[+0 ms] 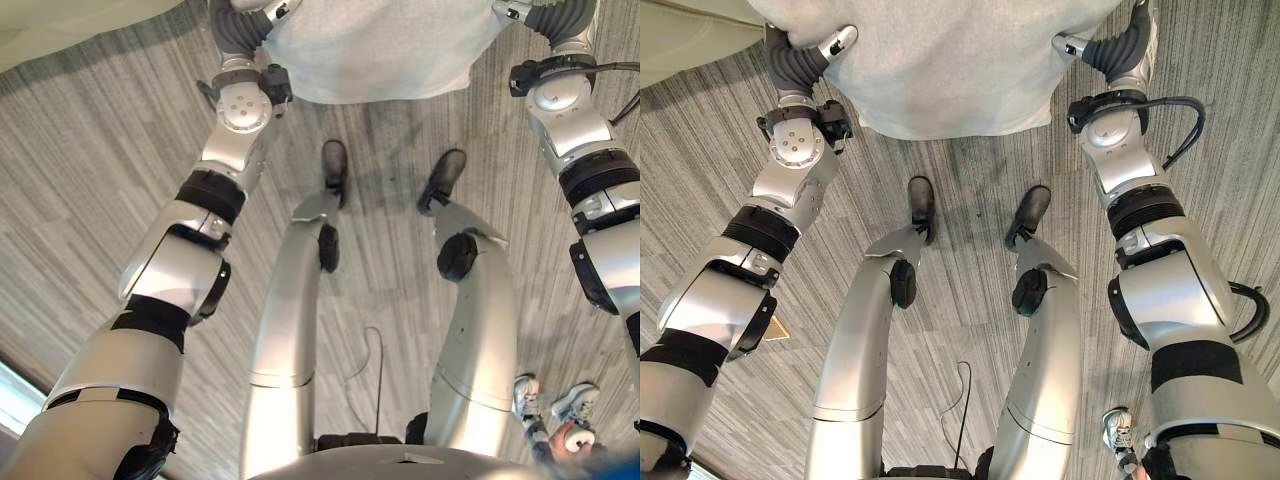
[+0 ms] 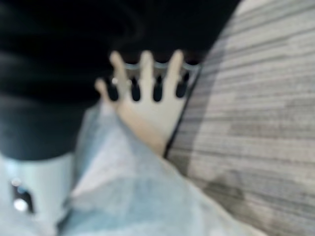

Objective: Pick up all the scattered cushions and arrange them neatly on the sofa.

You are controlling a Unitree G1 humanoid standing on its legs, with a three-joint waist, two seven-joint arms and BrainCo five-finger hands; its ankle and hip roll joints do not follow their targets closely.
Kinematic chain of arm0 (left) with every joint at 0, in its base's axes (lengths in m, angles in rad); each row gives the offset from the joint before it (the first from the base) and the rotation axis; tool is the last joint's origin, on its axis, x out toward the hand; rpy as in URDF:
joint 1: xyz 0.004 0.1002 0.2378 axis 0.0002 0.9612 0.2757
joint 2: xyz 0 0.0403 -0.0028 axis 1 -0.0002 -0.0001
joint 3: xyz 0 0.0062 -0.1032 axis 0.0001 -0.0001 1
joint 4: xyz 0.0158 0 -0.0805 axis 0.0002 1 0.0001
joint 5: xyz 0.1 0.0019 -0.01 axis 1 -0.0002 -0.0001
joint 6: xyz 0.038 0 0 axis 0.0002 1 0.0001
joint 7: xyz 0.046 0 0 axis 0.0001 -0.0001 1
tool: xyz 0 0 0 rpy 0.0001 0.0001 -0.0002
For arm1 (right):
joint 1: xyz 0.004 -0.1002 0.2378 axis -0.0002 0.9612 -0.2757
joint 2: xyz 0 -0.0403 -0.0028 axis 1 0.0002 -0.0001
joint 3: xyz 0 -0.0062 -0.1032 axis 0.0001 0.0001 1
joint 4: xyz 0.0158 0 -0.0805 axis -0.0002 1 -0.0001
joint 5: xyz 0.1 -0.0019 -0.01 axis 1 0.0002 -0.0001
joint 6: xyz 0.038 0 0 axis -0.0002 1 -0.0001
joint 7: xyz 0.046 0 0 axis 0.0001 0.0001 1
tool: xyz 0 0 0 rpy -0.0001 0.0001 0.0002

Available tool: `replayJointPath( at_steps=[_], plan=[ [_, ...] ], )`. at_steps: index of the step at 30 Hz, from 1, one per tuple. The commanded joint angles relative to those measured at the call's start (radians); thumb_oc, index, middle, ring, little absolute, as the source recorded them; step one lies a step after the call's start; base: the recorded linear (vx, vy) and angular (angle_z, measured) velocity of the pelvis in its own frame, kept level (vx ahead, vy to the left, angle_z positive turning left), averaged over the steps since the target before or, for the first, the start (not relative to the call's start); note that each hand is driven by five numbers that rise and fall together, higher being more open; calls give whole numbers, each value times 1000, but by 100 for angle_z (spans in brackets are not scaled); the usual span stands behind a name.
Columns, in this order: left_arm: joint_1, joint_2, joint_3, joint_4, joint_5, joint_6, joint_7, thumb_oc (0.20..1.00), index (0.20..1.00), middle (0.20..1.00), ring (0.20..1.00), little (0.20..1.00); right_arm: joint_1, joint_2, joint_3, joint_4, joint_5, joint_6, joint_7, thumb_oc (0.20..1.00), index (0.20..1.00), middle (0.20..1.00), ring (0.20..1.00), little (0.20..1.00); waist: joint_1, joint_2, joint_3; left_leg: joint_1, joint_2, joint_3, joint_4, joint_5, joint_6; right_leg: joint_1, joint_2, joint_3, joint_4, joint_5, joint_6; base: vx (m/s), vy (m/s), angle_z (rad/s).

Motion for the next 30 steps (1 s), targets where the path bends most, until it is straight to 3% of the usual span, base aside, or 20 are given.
replayJointPath(
  at_steps=[1,9,10,11,12,13,17,26,30],
  plan=[
    [28,-65,-3,-62,18,-44,-10,1000,1000,1000,1000,1000,-13,25,57,-7,85,-60,3,1000,1000,1000,1000,1000,-37,84,-83,-8,-73,-175,-60,-38,-73,69,14,21,55,-127,93,0,0,0],
    [-34,-72,-41,-82,-12,-65,-60,1000,1000,1000,1000,1000,-43,76,87,-87,288,-156,152,1000,1000,1000,1000,1000,-33,89,-61,-8,-86,-175,-35,-30,-80,61,9,35,98,-132,88,7,1,5],
    [-40,-73,-47,-93,-24,-73,-69,896,896,896,896,896,-52,91,111,-113,300,-164,176,595,595,595,595,595,-31,91,-57,-8,-86,-175,-26,-29,-81,61,12,34,107,-130,87,4,43,6],
    [-52,-70,-55,-100,-33,-79,-76,269,269,269,269,269,-61,95,129,-126,304,-168,190,200,200,200,200,200,-30,93,-55,-8,-85,-176,-22,-26,-84,61,13,34,107,-127,88,0,0,0],
    [-53,-69,-54,-99,-34,-80,-77,269,269,269,269,269,-63,95,130,-125,305,-169,191,200,200,200,200,200,-30,94,-54,-8,-85,-176,-22,-26,-84,61,13,34,107,-126,88,0,0,0],
    [-50,-64,-53,-113,-41,-89,-73,200,200,200,200,200,-67,97,138,-143,304,-169,191,200,200,200,200,200,-29,94,-54,-8,-82,-176,-24,-25,-85,61,14,35,106,-124,89,0,0,0],
    [-40,-51,-36,-160,-62,-108,-77,200,200,200,200,200,-76,88,150,-210,282,-184,196,200,200,200,200,200,-29,96,-59,-8,-85,-177,-29,-18,-90,61,18,34,100,-117,93,-2,15,-4],
    [8,-50,-2,-239,-52,-132,-92,200,200,200,200,200,-19,46,82,-331,194,-208,154,200,200,200,200,200,-37,92,-149,8,-82,-189,-141,20,-94,108,53,-20,-23,-89,102,-32,-28,-1],
    [94,-80,15,-333,4,-134,-107,200,200,200,200,200,70,61,11,-404,123,-207,118,200,200,200,200,200,-44,96,-172,118,-79,-206,-234,41,-102,221,73,-36,-102,-77,102,-59,-75,4]
  ],
)
